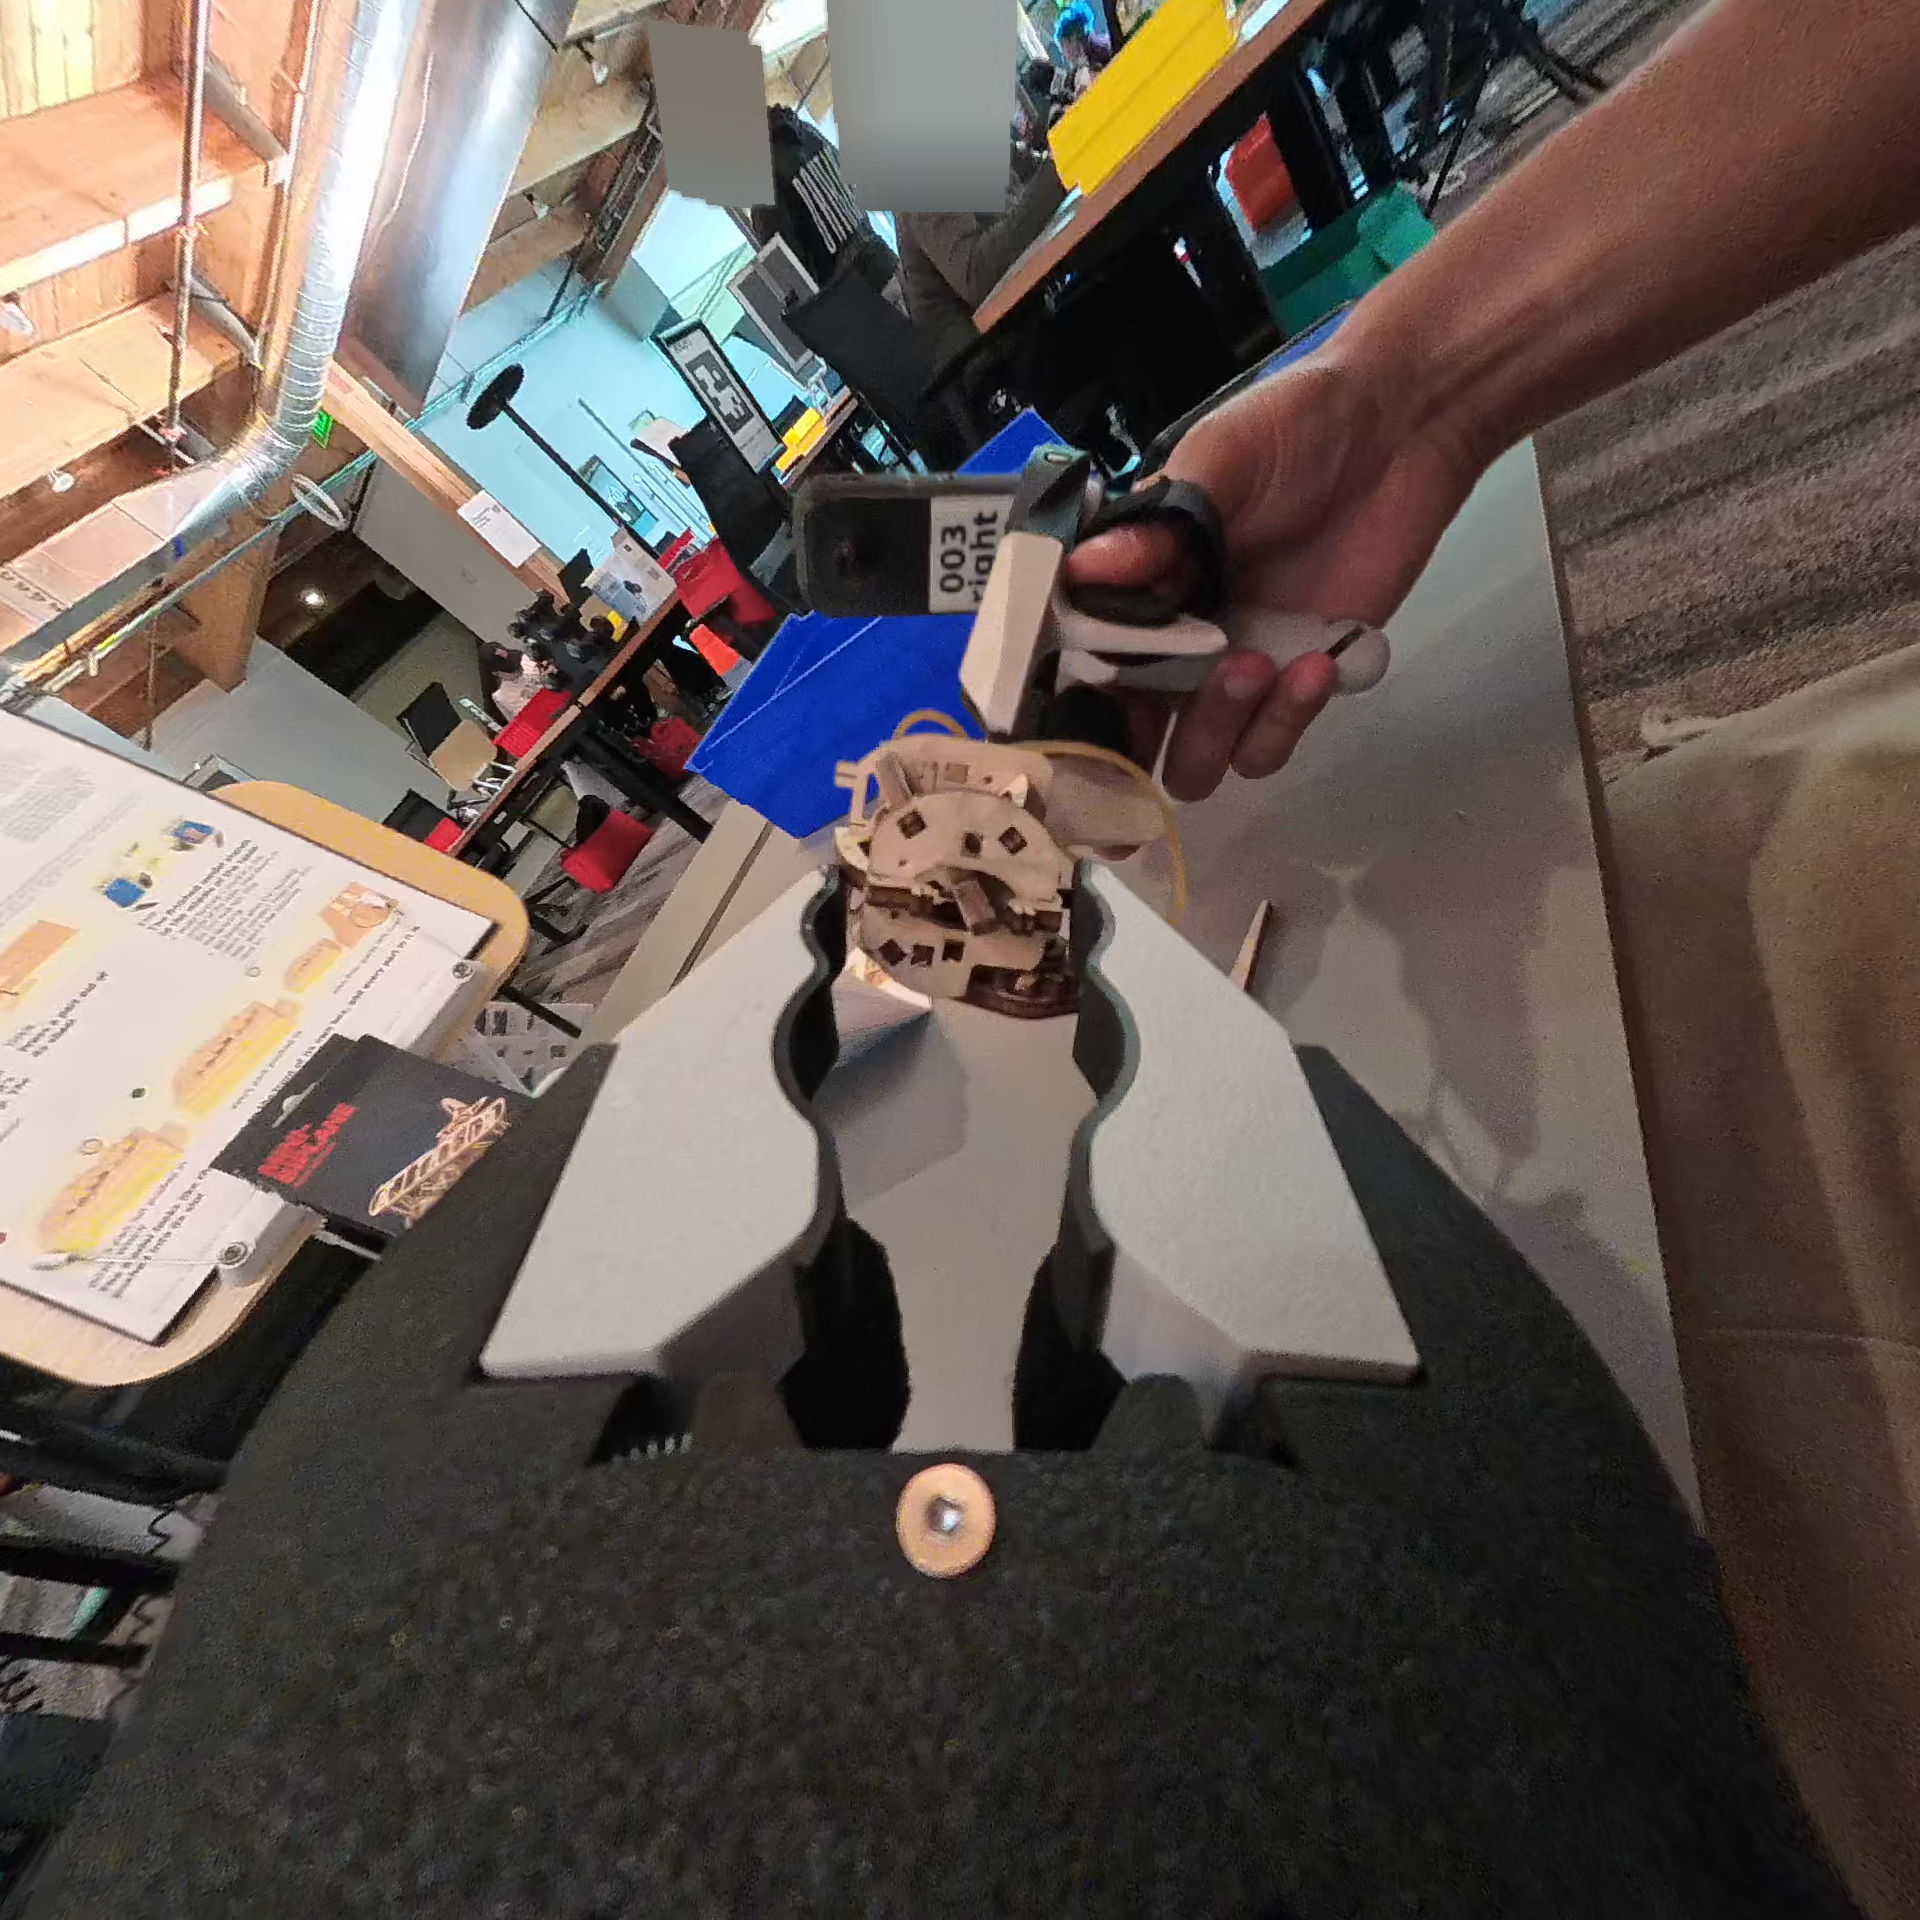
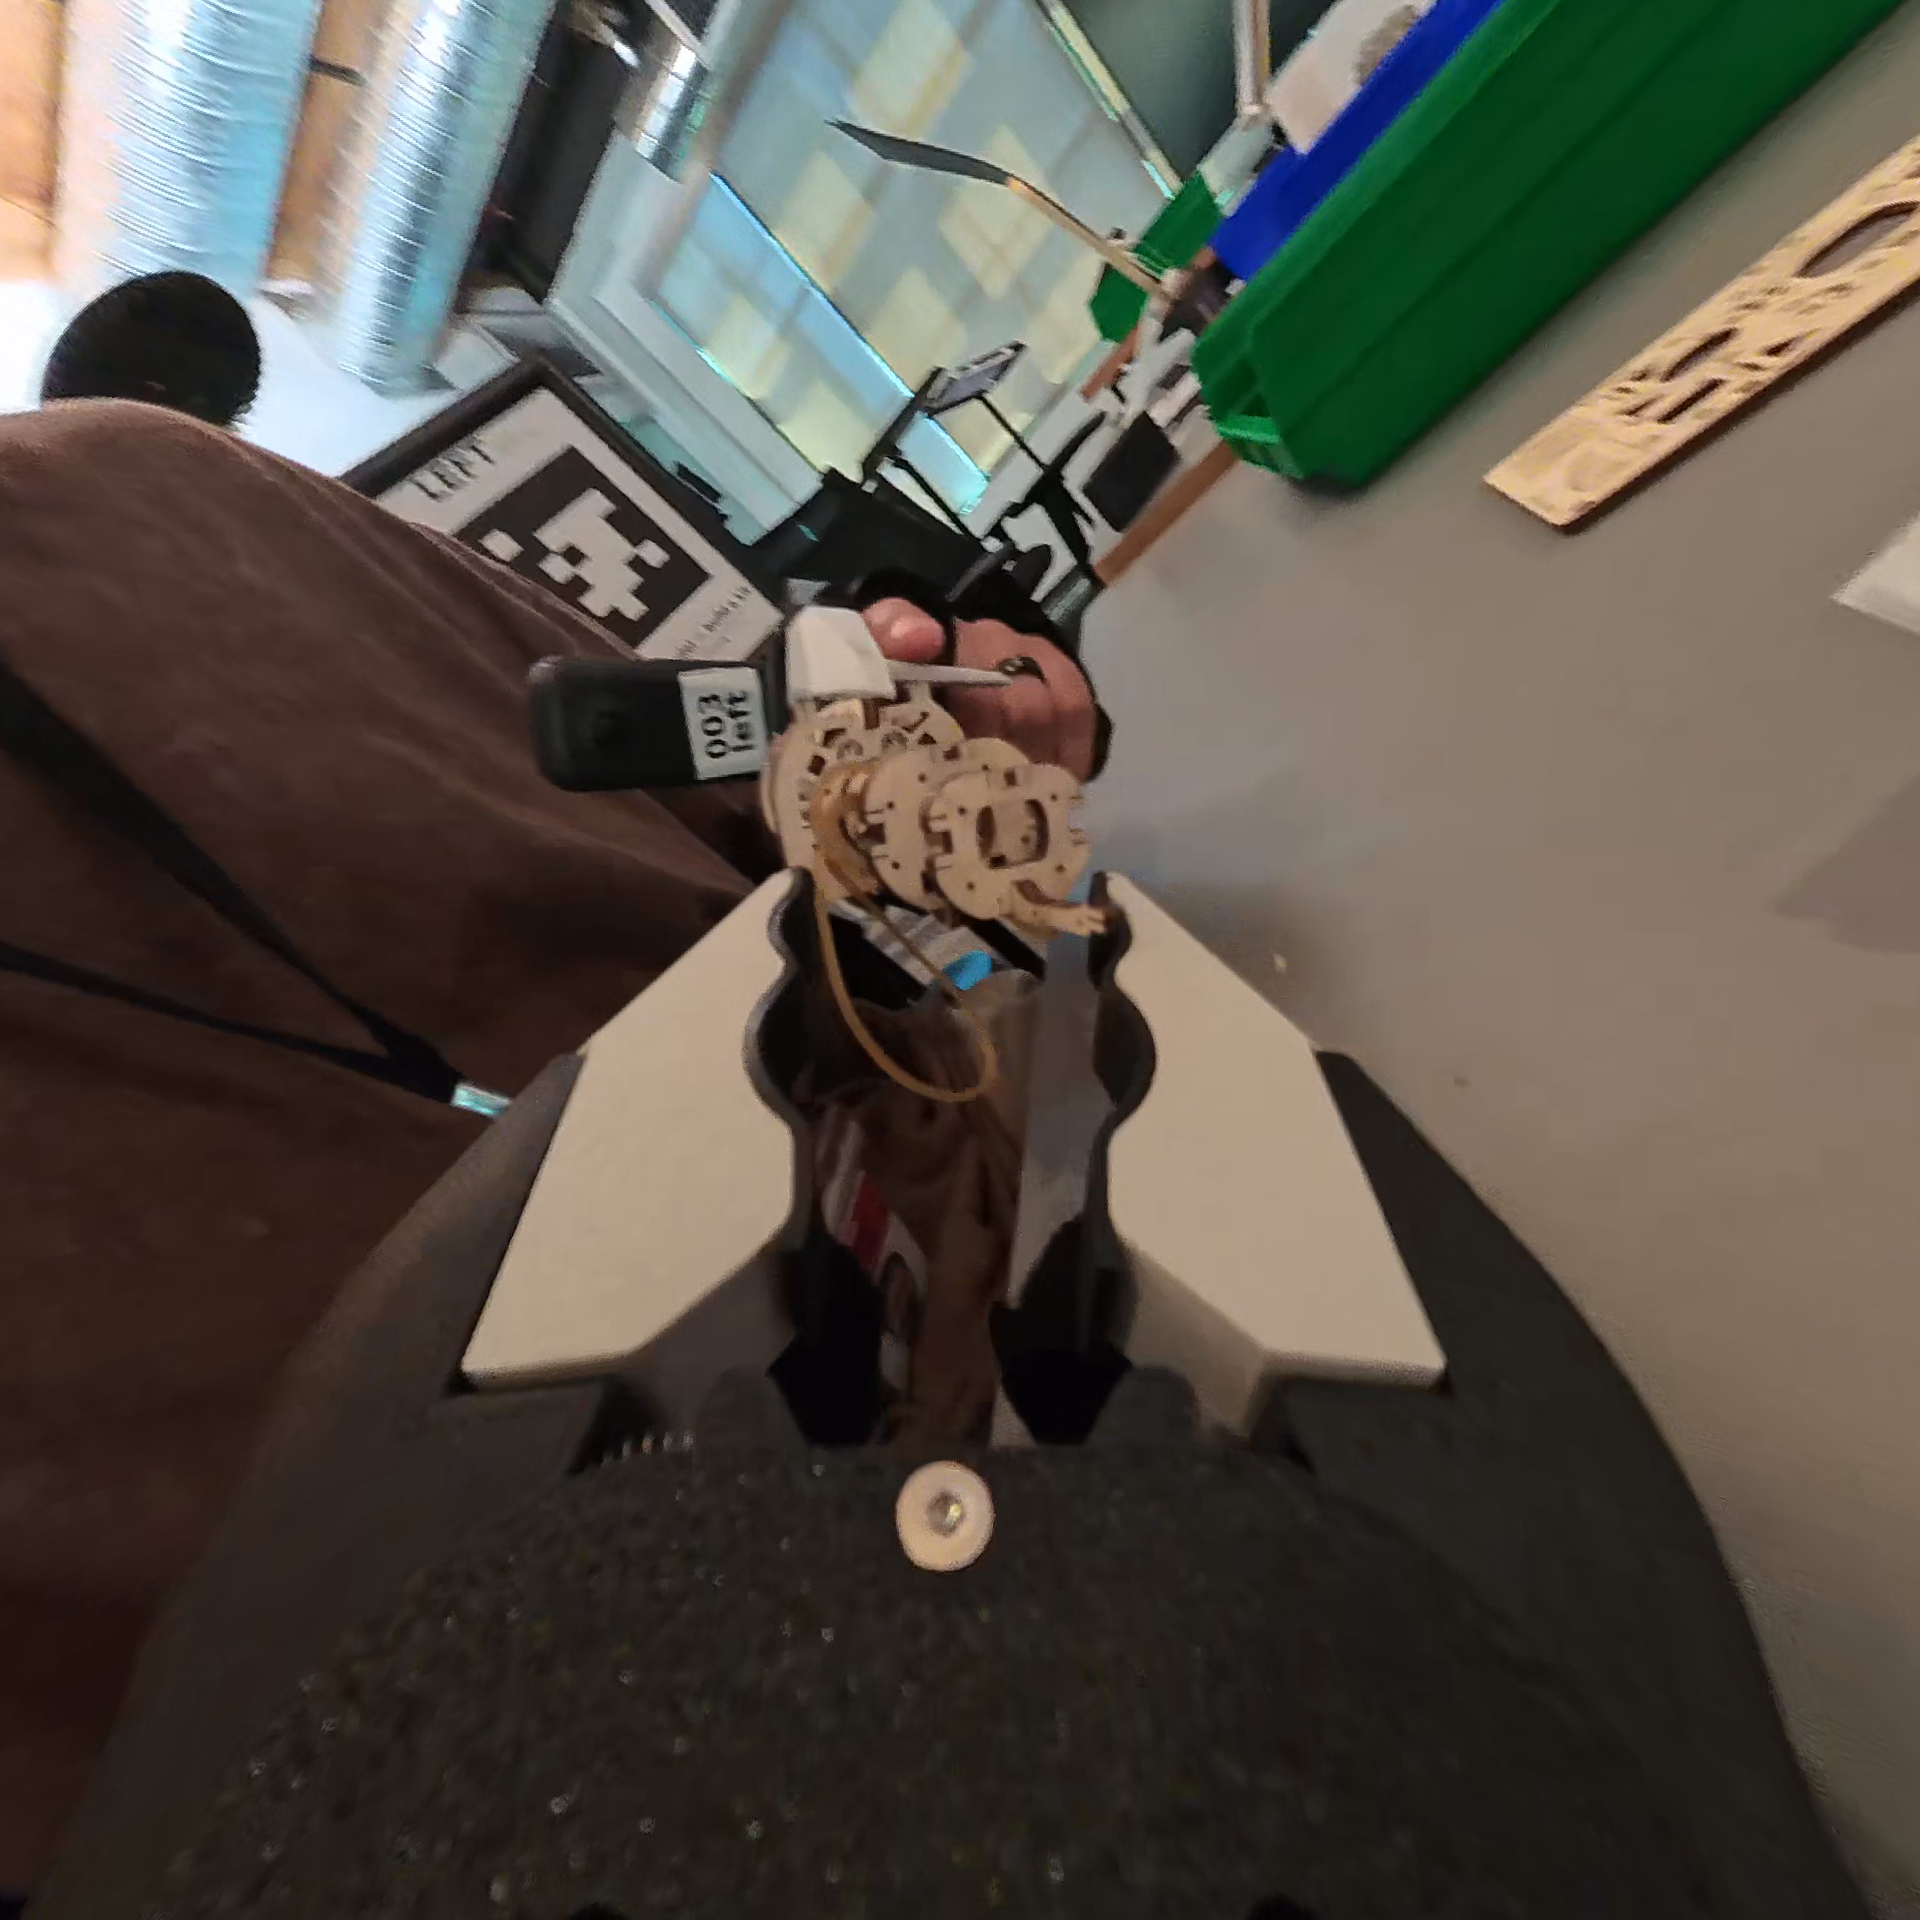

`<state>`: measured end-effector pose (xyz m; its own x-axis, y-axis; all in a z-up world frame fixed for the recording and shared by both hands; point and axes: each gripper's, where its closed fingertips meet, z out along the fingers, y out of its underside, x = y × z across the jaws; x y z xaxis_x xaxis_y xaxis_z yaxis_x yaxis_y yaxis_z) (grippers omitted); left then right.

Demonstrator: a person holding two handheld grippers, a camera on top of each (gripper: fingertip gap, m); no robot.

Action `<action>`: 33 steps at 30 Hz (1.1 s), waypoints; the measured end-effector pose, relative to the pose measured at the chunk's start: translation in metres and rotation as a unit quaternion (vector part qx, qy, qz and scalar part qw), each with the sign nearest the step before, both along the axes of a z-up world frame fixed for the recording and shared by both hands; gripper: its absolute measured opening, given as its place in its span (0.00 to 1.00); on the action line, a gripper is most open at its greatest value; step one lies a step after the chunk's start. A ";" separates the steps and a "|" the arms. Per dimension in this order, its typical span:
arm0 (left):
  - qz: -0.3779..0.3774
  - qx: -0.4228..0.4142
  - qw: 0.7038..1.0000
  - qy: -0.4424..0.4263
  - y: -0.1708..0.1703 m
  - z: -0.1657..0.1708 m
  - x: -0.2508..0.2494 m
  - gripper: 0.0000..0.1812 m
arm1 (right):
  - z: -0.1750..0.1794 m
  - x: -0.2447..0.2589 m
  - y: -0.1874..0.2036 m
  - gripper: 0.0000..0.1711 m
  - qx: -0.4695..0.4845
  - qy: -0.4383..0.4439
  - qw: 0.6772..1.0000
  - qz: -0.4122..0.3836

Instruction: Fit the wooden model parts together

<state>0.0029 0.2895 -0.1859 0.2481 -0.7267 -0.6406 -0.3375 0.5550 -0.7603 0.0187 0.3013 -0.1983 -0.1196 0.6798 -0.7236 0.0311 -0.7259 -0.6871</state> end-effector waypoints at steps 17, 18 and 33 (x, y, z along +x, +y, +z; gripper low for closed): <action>0.030 0.023 0.999 -0.034 0.013 0.012 -0.012 0.23 | 0.025 -0.005 0.016 0.20 -0.100 0.104 0.989 -0.024; 0.036 0.019 0.999 -0.030 0.015 0.011 -0.013 0.22 | 0.026 -0.005 0.018 0.19 -0.109 0.111 0.988 -0.025; 0.101 -0.099 0.990 0.017 0.036 -0.026 -0.013 0.29 | 0.013 0.006 0.042 0.18 -0.093 0.063 0.987 -0.117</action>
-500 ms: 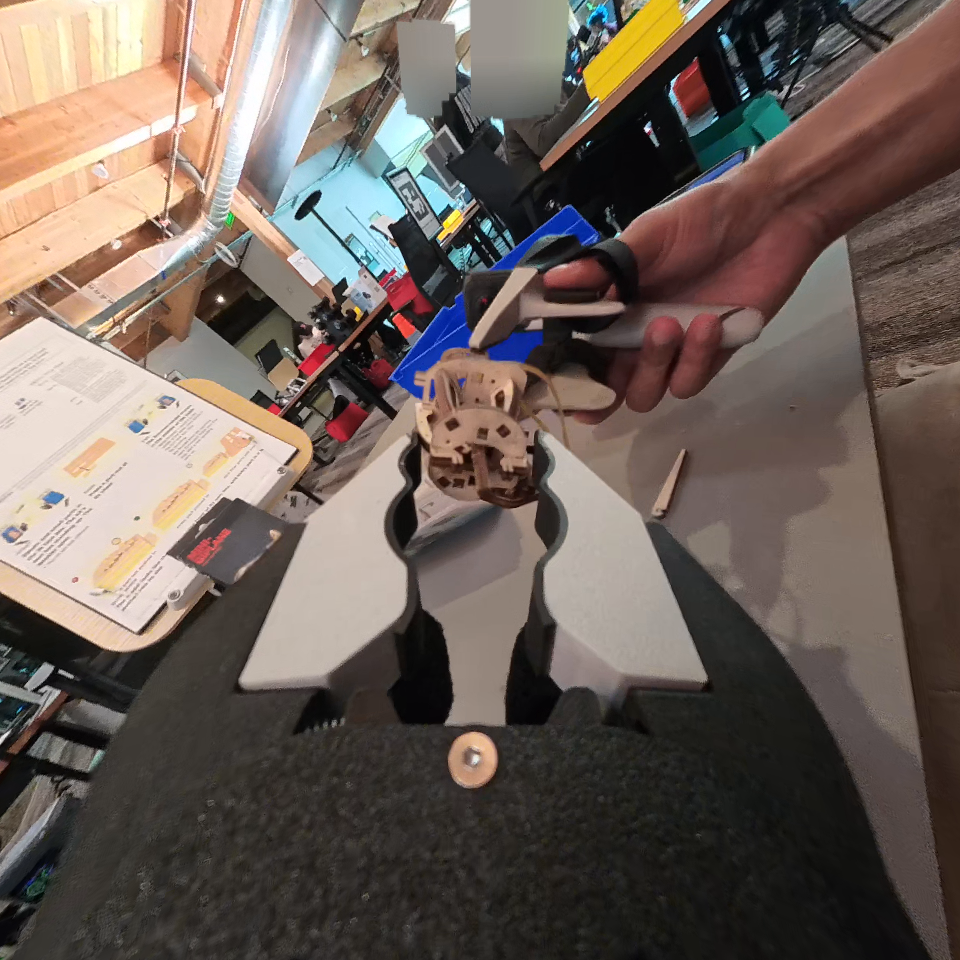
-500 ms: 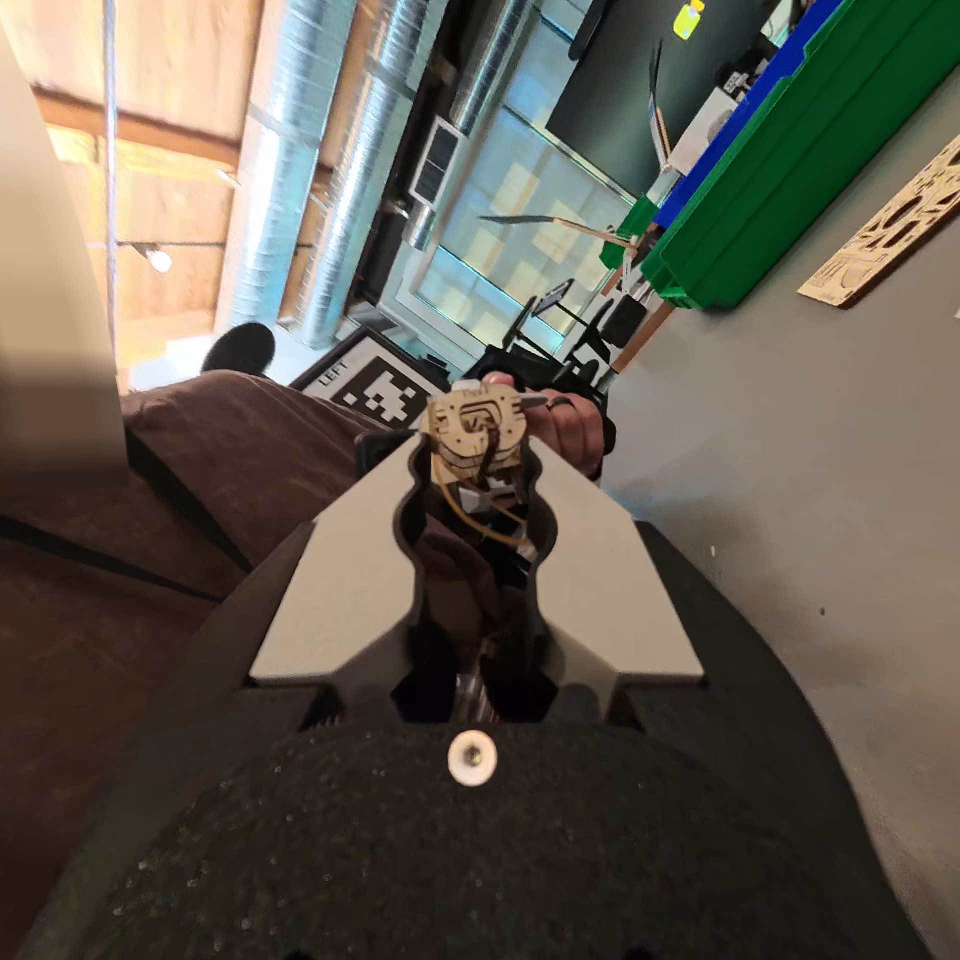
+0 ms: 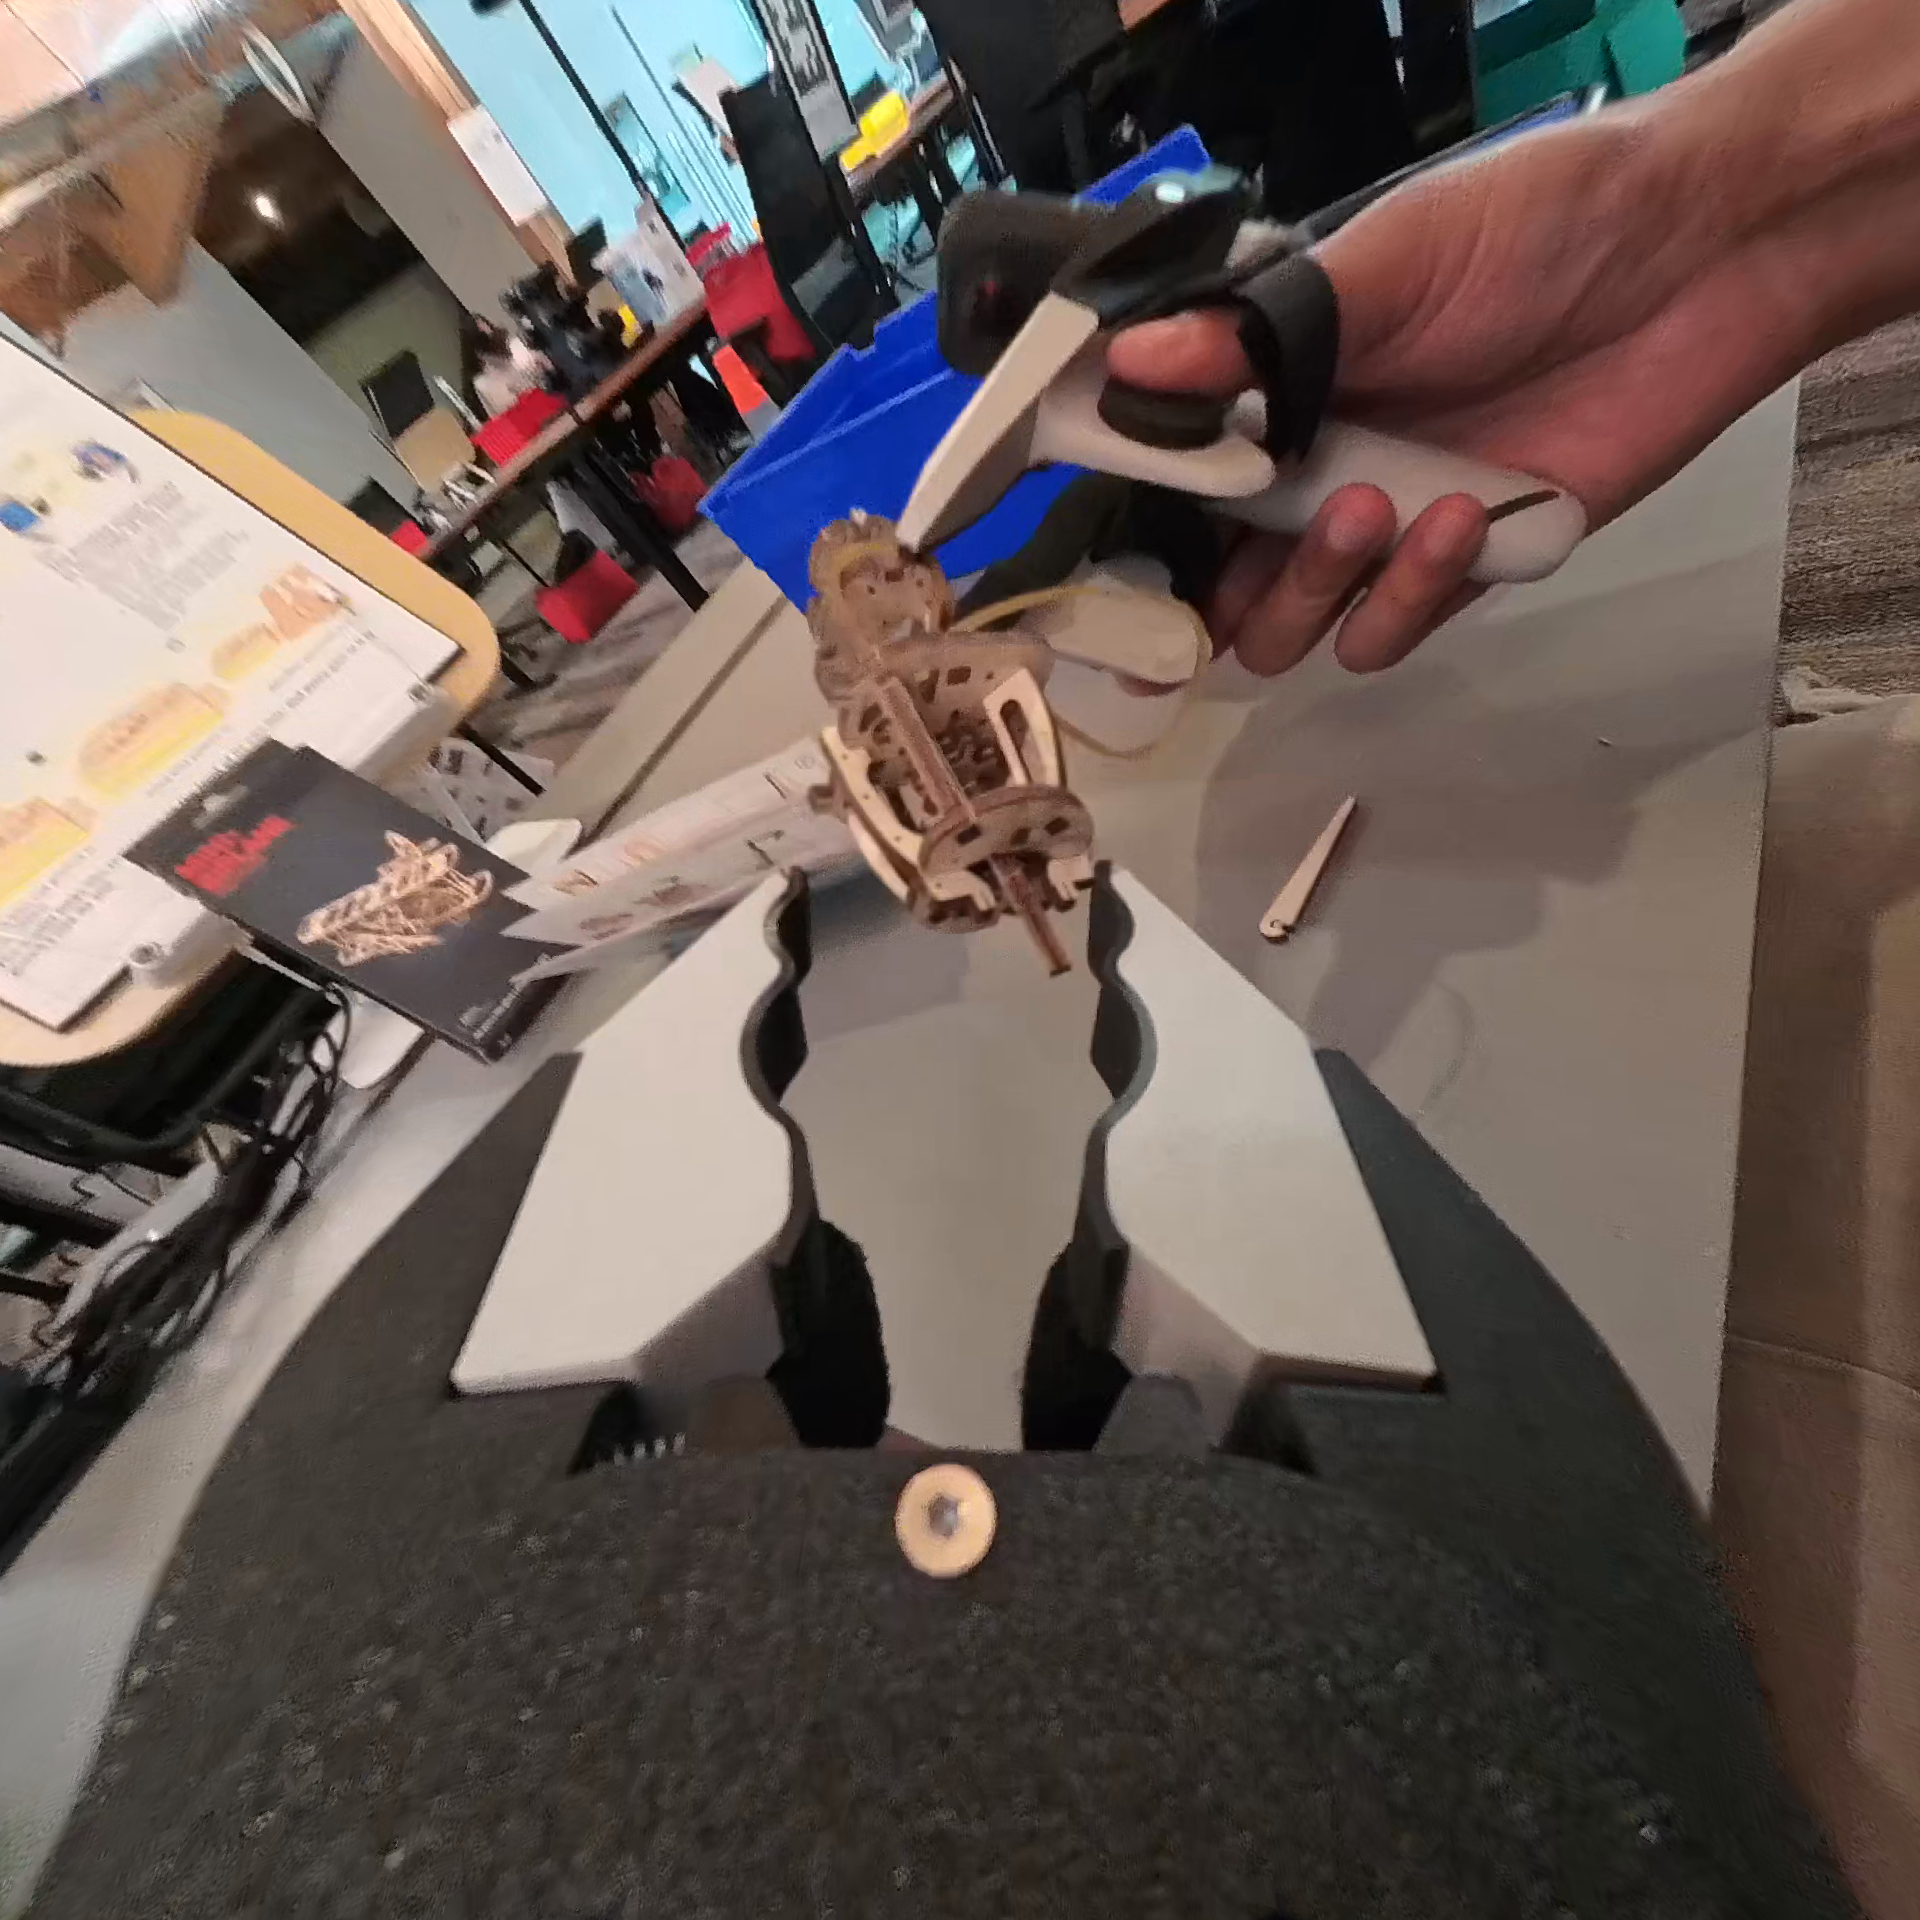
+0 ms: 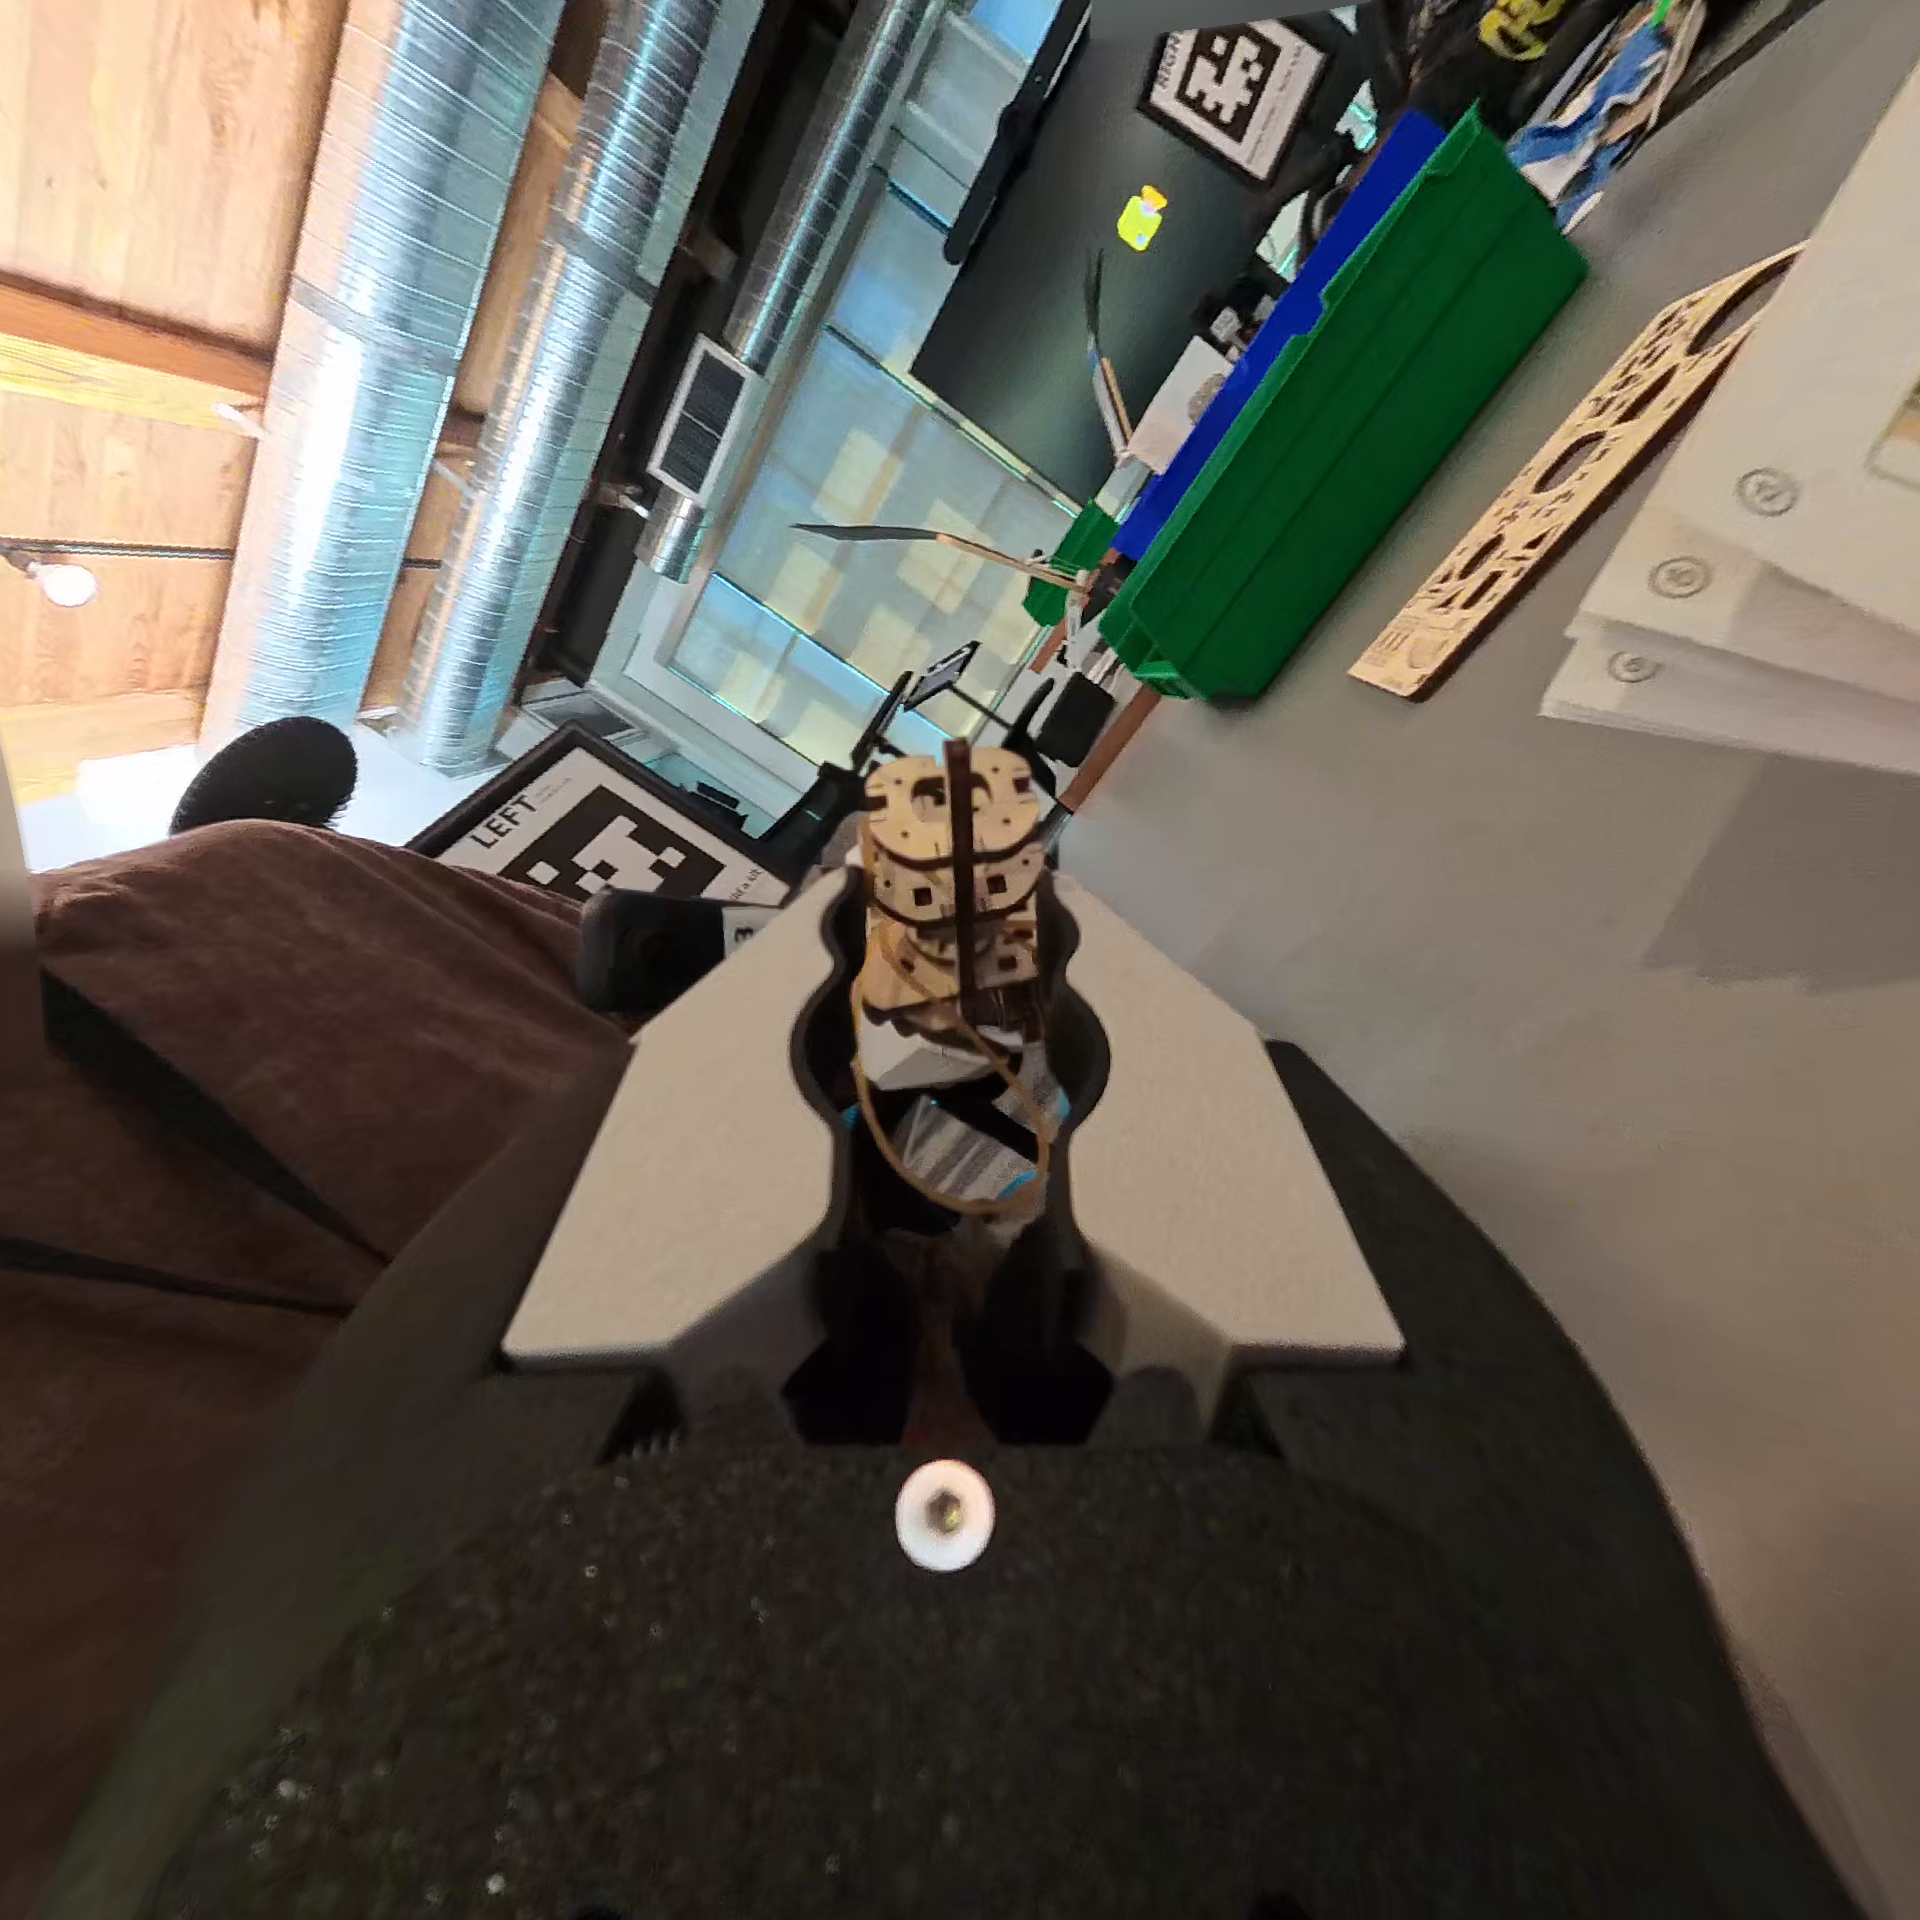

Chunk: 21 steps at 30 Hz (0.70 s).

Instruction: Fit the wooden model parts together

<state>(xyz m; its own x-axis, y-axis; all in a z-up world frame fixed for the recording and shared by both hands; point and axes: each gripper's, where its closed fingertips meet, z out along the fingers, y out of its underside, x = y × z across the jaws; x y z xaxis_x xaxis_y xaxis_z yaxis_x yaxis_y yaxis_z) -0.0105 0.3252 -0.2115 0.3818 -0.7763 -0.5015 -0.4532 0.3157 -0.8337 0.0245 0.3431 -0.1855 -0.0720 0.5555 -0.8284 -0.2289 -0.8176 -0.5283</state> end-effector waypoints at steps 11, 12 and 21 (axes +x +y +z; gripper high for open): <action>0.018 0.037 0.999 -0.011 -0.002 0.009 0.005 0.20 | 0.000 -0.007 0.000 0.22 -0.002 0.002 1.000 -0.014; 0.019 0.042 0.999 -0.013 -0.002 0.011 0.005 0.19 | 0.001 -0.008 -0.001 0.23 -0.008 0.013 1.000 -0.009; 0.015 -0.004 1.000 -0.007 -0.003 0.000 0.006 0.20 | 0.000 -0.009 0.002 0.17 -0.001 -0.006 1.000 -0.015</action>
